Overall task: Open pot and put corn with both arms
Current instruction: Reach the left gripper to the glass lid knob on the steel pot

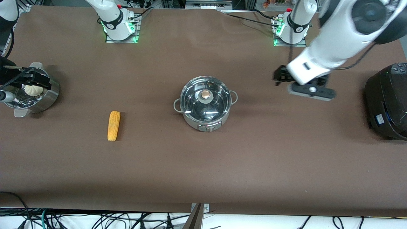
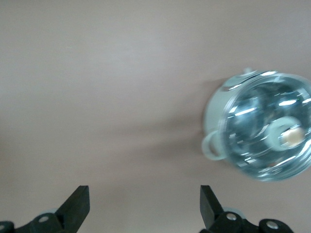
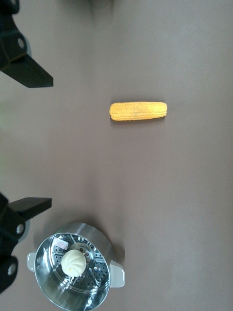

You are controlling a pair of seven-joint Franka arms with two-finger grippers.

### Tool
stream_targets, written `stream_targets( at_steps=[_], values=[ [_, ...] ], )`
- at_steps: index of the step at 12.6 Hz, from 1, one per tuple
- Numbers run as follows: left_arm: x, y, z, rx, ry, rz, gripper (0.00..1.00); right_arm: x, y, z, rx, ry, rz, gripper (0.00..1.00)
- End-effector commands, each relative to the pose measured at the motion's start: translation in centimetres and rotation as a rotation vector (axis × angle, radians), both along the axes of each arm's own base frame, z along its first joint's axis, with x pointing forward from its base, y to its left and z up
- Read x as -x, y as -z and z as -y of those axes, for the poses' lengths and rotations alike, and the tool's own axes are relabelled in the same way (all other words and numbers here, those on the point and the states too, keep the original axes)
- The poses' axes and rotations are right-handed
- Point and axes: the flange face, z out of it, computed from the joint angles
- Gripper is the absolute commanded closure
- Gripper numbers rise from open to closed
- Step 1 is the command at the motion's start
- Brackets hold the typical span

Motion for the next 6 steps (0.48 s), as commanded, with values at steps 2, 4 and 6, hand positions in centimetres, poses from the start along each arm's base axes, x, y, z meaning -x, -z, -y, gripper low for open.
stream_targets(
  at_steps=[2,4,6],
  values=[
    [0.9,6.7,16.5,-0.006,-0.244,-0.028,0.00,-0.3,-0.3,0.4,-0.018,0.005,0.005,0.00],
    [2.3,10.9,21.1,0.018,-0.234,-0.019,0.00,-2.7,6.0,-0.3,-0.028,-0.017,-0.089,0.00],
    [3.1,15.8,24.1,0.019,-0.196,-0.015,0.00,-3.2,7.7,-1.6,-0.111,-0.019,-0.103,0.00]
  ],
)
